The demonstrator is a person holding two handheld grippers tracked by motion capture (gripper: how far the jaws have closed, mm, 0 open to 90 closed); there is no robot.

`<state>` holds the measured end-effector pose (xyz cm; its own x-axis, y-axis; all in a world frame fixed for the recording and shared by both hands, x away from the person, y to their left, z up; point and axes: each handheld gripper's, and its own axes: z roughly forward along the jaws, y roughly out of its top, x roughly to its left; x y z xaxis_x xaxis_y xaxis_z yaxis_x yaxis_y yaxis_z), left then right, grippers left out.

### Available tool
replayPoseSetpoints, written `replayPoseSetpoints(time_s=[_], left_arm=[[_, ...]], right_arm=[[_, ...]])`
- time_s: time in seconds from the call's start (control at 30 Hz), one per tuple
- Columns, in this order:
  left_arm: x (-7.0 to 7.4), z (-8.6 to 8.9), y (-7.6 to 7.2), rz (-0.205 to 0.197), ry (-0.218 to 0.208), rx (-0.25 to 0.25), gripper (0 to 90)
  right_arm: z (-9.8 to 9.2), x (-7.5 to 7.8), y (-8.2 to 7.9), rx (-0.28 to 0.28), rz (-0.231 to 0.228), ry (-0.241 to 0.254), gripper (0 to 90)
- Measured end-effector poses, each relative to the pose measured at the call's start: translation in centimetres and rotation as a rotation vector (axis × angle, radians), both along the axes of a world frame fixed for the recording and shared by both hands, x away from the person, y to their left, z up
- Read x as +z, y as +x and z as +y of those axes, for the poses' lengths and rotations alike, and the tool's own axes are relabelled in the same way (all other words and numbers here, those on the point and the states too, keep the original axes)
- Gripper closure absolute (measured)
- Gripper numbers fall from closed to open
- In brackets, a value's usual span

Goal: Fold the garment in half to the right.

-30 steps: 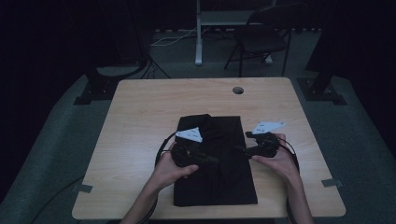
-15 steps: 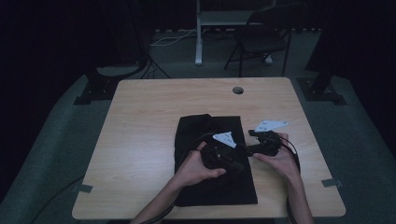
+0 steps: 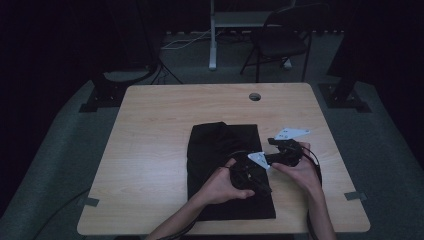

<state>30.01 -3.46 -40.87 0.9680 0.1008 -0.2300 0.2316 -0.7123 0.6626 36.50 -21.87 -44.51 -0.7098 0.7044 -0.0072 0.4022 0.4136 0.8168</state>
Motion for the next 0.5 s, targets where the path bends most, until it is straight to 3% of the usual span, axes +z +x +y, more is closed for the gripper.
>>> replayPoseSetpoints(time_s=[0.5], left_arm=[[-0.22,-0.23,-0.06,0.007,-0.019,-0.008,82.0]], right_arm=[[-0.05,0.06,-0.04,-0.006,-0.001,0.004,25.0]])
